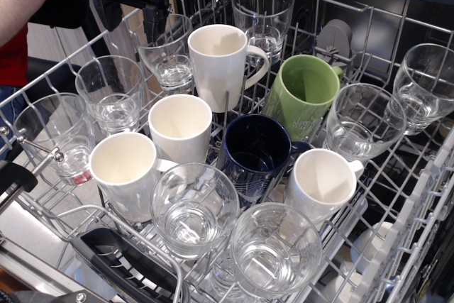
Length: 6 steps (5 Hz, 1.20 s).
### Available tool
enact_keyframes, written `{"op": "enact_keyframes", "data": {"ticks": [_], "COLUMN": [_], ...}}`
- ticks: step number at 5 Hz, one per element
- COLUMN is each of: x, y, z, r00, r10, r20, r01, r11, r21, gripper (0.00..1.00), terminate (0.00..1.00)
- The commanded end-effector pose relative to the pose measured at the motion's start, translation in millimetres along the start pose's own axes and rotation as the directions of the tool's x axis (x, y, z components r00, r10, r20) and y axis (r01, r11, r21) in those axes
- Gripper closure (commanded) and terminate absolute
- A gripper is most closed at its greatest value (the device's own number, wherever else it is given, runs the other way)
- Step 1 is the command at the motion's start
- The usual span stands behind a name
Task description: Pick up any cup
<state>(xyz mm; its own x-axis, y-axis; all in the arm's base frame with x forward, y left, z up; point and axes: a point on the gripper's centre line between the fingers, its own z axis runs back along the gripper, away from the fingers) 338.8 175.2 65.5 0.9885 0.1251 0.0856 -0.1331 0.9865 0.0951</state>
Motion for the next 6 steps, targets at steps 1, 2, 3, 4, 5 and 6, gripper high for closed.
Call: {"op": "enact_keyframes", "data": {"ticks": [1, 2, 3, 4, 5, 6], "x": [0, 12, 6, 10, 20, 25], "y": [0, 7, 20, 26, 26, 29], "z": [0, -22, -50, -75, -89, -103], "r00": [1.0, 1.0, 0.999, 0.997, 0.996, 0.993], "r10": [0.0, -0.006, -0.017, -0.019, -0.012, 0.004], "r20": [0.0, -0.002, 0.034, 0.07, 0.088, 0.121], "r01": [0.0, 0.006, 0.014, 0.013, 0.003, -0.017], "r11": [1.0, 0.999, 0.996, 0.996, 0.995, 0.994], "r21": [0.0, 0.041, 0.088, 0.087, 0.104, 0.109], "gripper": [0.0, 0.0, 0.0, 0.0, 0.0, 0.0], "terminate": [0.0, 0.0, 0.0, 0.0, 0.0, 0.0]}}
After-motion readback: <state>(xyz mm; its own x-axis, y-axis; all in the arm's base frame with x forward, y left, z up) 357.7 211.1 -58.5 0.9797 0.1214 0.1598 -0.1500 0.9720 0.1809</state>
